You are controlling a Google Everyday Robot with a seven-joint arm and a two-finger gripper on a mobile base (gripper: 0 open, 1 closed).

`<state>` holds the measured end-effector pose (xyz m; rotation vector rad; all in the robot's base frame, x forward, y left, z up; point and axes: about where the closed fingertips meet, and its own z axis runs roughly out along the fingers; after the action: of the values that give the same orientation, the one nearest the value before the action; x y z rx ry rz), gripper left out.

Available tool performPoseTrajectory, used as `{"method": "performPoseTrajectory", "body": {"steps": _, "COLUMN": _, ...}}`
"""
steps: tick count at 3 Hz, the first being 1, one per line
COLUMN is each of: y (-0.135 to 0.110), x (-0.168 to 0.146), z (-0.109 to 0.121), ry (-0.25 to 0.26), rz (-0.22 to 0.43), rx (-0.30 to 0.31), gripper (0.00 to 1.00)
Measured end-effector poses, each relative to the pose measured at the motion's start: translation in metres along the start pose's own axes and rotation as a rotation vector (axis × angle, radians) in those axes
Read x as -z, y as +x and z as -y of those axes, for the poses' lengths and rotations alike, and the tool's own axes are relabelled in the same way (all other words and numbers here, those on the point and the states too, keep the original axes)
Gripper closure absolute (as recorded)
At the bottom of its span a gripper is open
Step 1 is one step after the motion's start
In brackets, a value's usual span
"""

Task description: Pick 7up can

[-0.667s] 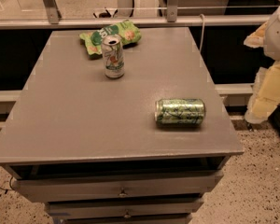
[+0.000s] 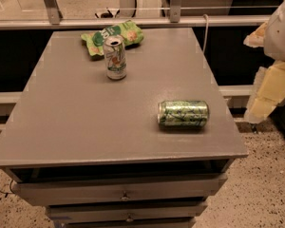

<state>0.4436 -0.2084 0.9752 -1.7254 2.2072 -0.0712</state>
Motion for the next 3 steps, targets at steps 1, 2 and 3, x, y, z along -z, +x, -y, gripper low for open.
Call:
{"method": "performPoseTrajectory", "body": {"steps": 1, "y": -0.025, "x": -0.021, "z": 0.02, "ry": -0.029, "rz": 0.1, "rx": -0.009, "gripper": 0.0}}
{"method": "performPoseTrajectory", "body": {"steps": 2, "y": -0.062, "x": -0.049, "z": 0.058, "ry": -0.047, "rz": 0.236, "rx": -0.029, "gripper": 0.0}}
{"method": "performPoseTrajectory", "body": {"steps": 3, "y": -0.106, "x": -0.075, "z": 0.086, "ry": -0.078, "rz": 0.374, "rx": -0.053, "gripper": 0.0}}
